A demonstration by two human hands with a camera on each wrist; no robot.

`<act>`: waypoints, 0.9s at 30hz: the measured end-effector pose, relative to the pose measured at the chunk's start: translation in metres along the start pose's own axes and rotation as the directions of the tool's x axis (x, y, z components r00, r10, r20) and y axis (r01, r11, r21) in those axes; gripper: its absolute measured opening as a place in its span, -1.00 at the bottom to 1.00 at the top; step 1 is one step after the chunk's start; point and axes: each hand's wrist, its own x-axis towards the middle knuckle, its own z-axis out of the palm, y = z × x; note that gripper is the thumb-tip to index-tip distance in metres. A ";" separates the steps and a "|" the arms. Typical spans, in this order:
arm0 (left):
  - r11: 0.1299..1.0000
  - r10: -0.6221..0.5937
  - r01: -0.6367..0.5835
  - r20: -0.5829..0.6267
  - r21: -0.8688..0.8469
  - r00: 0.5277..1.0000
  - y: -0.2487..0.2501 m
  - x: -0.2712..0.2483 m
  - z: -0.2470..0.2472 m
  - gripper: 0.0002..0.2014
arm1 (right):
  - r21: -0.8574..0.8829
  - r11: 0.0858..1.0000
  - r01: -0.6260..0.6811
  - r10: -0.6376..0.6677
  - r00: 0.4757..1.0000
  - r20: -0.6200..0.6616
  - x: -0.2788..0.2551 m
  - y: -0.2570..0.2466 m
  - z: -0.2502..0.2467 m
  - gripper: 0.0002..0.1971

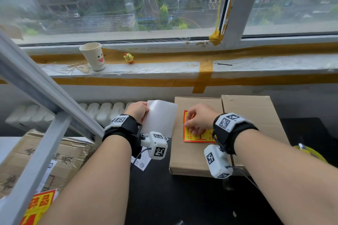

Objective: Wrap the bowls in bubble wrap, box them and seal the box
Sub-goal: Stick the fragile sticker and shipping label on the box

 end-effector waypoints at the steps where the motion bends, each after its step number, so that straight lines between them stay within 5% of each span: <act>1: 1.000 0.004 -0.004 0.005 -0.001 1.000 0.001 -0.001 0.001 -0.59 | 0.057 0.998 0.001 0.002 0.999 -0.050 0.001 0.000 -0.001 -0.92; 5: 1.000 0.018 -0.018 0.023 -0.011 1.000 0.005 -0.005 0.006 -0.59 | 0.352 0.936 -0.020 0.074 0.987 -0.141 0.004 -0.001 -0.007 -0.89; 9: 1.000 -0.009 0.010 0.015 -0.017 1.000 0.007 -0.004 0.008 -0.59 | 0.369 0.911 -0.184 0.146 0.981 0.129 -0.001 0.008 -0.011 -0.84; 16: 1.000 -0.003 0.003 0.029 -0.001 1.000 0.020 -0.011 0.020 -0.60 | 0.402 0.816 -0.414 0.225 0.870 0.440 -0.016 0.029 -0.017 -0.87; 20: 1.000 -0.007 0.008 0.049 -0.019 0.999 0.027 -0.018 0.027 -0.61 | 0.423 0.830 -0.362 0.368 0.927 0.071 -0.016 0.032 -0.031 -0.82; 23: 0.999 -0.001 0.004 0.064 -0.036 0.998 0.031 -0.025 0.031 -0.63 | 0.305 0.913 -0.270 0.336 0.923 -0.188 -0.016 0.035 -0.037 -0.81; 25: 0.999 -0.005 0.008 0.088 -0.033 0.996 0.036 -0.032 0.034 -0.64 | 0.296 0.936 -0.189 0.267 0.931 -0.249 -0.021 0.034 -0.040 -0.77; 27: 0.999 0.011 -0.004 0.132 -0.053 0.991 0.044 -0.040 0.037 -0.68 | 0.396 0.906 -0.146 0.223 0.962 -0.155 -0.031 0.027 -0.044 -0.61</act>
